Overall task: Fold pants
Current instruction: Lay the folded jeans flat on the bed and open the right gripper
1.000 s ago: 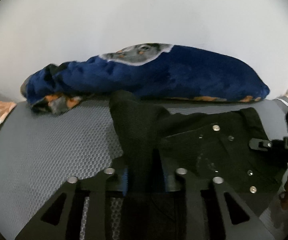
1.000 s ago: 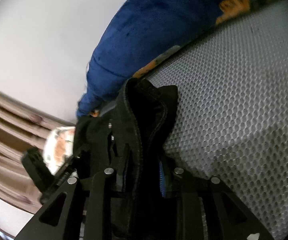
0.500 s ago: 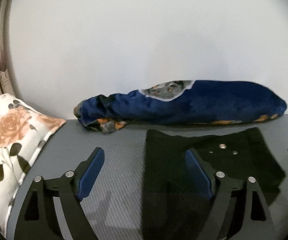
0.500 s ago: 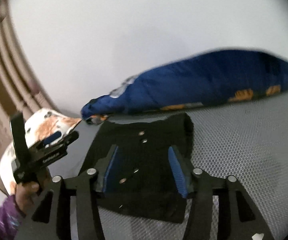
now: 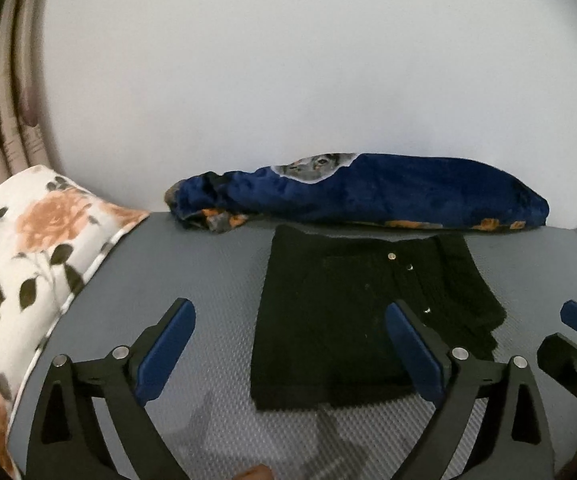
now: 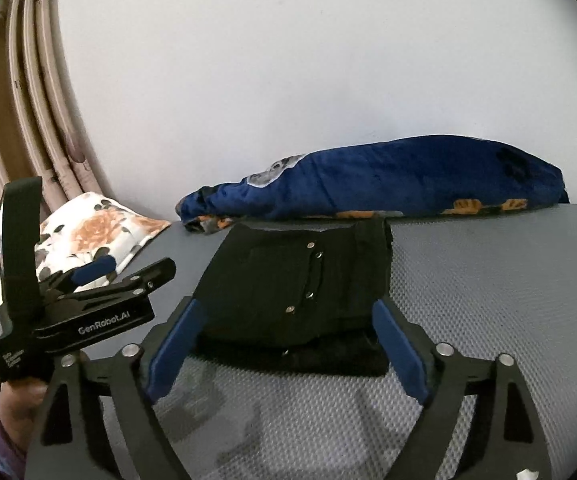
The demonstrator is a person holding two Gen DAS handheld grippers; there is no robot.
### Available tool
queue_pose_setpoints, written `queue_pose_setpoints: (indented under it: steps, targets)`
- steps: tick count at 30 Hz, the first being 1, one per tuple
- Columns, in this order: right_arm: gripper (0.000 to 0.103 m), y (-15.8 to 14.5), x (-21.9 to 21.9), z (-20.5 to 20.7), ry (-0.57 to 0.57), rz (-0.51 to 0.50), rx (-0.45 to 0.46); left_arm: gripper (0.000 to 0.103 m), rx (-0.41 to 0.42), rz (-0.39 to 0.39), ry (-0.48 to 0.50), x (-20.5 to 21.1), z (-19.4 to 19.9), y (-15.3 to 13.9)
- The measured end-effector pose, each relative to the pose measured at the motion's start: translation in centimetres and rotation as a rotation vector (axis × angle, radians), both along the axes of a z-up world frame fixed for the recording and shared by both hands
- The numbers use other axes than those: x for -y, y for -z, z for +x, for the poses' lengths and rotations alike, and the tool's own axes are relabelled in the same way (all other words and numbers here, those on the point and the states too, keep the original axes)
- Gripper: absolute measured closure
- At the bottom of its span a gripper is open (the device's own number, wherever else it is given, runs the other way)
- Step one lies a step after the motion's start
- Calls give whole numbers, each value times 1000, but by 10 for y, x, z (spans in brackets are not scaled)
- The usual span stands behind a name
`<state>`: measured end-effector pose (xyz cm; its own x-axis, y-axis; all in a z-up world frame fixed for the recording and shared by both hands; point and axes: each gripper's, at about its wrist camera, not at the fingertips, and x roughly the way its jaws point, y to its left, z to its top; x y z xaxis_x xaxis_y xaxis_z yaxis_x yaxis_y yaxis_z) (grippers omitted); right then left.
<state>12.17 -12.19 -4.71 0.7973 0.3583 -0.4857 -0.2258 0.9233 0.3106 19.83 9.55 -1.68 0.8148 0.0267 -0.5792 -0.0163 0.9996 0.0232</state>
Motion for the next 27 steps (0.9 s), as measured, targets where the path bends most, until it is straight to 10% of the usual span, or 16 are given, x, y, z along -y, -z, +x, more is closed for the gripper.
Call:
queue_pose_setpoints:
  steps: [27]
  targets:
    - [5,-21,-20,-53,-32,-33,4,0,134,-59,-53,-21,-82,-31]
